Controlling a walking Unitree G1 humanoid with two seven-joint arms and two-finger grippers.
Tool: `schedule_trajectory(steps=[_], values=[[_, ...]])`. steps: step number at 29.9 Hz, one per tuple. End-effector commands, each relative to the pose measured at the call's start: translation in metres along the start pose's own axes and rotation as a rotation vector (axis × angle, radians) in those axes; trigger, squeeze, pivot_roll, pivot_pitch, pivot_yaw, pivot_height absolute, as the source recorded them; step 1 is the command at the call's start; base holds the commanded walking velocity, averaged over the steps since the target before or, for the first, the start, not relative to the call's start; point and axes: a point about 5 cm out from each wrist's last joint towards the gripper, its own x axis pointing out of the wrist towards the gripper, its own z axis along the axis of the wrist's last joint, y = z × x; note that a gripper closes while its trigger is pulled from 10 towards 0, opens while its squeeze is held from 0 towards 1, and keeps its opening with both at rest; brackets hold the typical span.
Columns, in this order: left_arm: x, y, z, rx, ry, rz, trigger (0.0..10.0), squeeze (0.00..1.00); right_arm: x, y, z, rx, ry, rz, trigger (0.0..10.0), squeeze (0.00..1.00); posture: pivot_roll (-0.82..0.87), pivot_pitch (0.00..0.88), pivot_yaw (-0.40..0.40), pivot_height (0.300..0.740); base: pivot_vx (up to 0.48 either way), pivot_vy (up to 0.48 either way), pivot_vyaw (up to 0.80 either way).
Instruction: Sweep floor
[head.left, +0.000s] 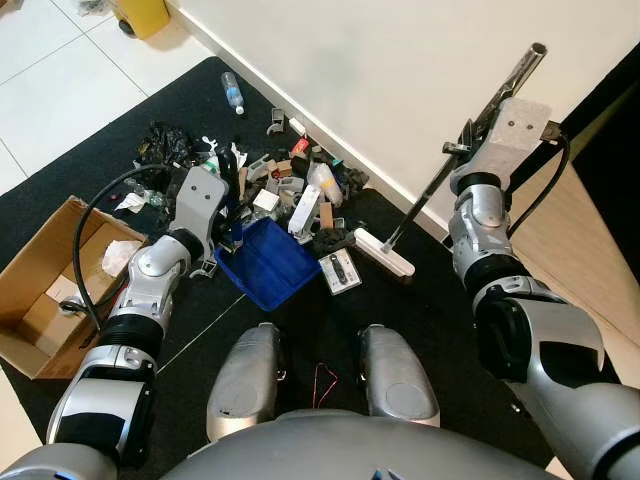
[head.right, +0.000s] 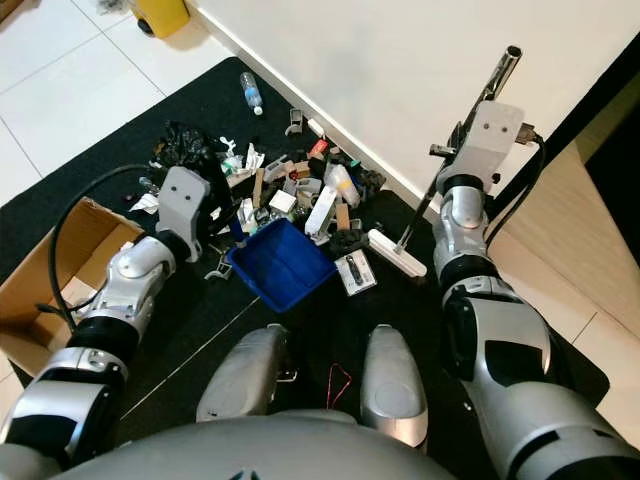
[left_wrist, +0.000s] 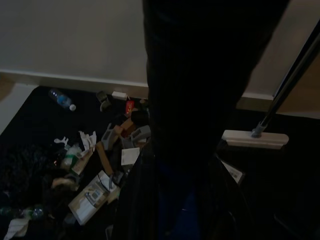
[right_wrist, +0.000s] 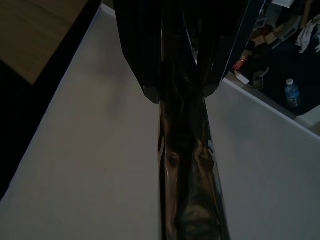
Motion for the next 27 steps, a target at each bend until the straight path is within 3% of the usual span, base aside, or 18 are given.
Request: schedule_trajectory(steps=[1, 9, 15, 23, 27], values=[[0.001, 0.011, 0.011, 0.037, -0.035, 0.020, 10.0, 0.00, 0.002, -0.002, 0.005, -0.028, -0.021, 0.002, 10.0, 0.00, 0.11, 0.065, 0.023, 0.740, 0.000, 0.000, 0.00], [0.001, 0.026, 0.021, 0.067, -0.025, -0.054, 10.0, 0.00, 0.008, -0.008, 0.014, -0.061, -0.050, -0.020, 10.0, 0.00, 0.11, 0.101, 0.028, 0.740, 0.000, 0.000, 0.00], [-0.012, 0.041, 0.022, 0.082, 0.037, -0.184, 10.0, 0.00, 0.010, -0.015, 0.017, -0.104, -0.054, -0.074, 10.0, 0.00, 0.14, 0.137, 0.033, 0.740, 0.000, 0.000, 0.00], [-0.023, 0.053, 0.027, 0.188, 0.080, -0.269, 10.0, 0.00, 0.014, -0.022, 0.020, -0.069, -0.023, -0.159, 10.0, 0.00, 0.18, 0.168, 0.030, 0.740, 0.000, 0.000, 0.00], [-0.019, 0.050, 0.024, 0.195, 0.083, -0.268, 10.0, 0.00, 0.017, -0.022, 0.022, -0.050, -0.012, -0.181, 10.0, 0.00, 0.20, 0.188, 0.023, 0.740, 0.000, 0.000, 0.00]])
